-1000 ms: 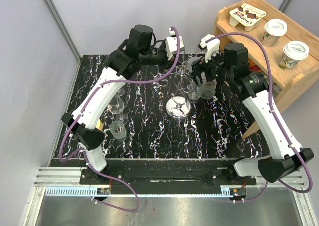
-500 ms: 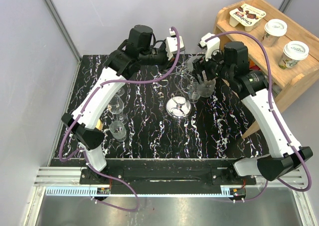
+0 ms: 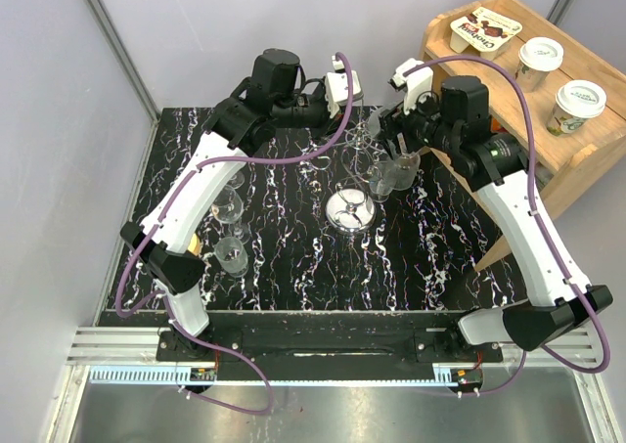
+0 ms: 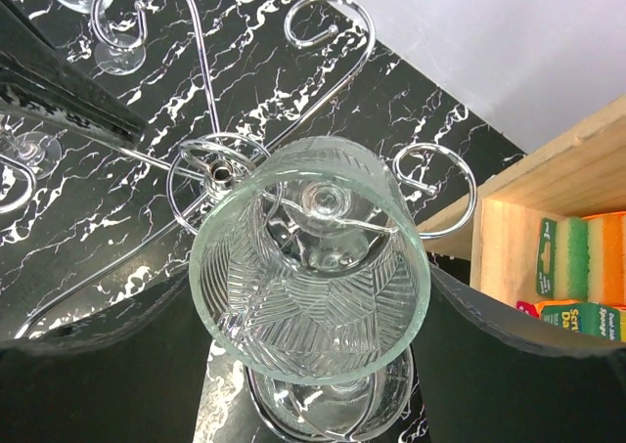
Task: Place the wine glass upside down on the wine glass rack
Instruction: Turn the wine glass upside down at the wine rack.
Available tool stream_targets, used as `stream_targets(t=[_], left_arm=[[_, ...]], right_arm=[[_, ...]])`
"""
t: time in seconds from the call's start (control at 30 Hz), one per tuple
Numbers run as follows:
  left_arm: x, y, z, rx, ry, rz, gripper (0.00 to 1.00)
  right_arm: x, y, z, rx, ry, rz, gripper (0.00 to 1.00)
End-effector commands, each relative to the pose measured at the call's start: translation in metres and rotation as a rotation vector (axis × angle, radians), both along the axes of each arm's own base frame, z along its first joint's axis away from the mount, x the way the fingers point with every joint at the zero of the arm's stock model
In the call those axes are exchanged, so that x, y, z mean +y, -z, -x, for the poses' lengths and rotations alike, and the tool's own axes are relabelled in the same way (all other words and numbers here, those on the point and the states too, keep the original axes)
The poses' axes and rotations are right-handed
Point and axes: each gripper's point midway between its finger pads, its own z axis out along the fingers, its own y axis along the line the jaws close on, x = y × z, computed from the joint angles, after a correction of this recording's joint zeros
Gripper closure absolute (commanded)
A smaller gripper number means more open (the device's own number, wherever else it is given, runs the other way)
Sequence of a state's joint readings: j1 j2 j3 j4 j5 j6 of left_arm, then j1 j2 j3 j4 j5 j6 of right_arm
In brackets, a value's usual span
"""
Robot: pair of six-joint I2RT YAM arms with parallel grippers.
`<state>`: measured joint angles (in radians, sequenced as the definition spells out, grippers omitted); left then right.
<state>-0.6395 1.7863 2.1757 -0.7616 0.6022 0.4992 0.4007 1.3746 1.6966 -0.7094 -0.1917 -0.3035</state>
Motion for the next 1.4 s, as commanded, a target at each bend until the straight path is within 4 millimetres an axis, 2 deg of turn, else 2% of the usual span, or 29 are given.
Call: stream_targets(t=[0.0,0.27,0.83,1.17,1.37], left_arm=[[0.009,-0.039,0.013,-0.090,0.009,0.061,1.00],[0.010,-0.038,0.017,-0.088,0.016,0.058,1.00],[0.014,-0.036,0.021,-0.087,0.019,0.052,1.00],[0.014,-0.035,0.024,-0.084,0.025,0.052,1.00],[0.014,-0.032,0.022,-0.081,0.021,0.047,1.00]], right_arm=[[0.000,-0.050,-0.001,-0.134,-0.002,-0.049,0.60],[0.000,-0.061,-0.004,-0.167,0.000,-0.057,0.69],[0.009,-0.065,-0.025,-0.220,0.034,-0.148,0.81],[0.011,-0.059,-0.040,-0.219,0.074,-0.181,0.86],[0.010,-0.071,-0.040,-0.240,0.074,-0.186,0.87]])
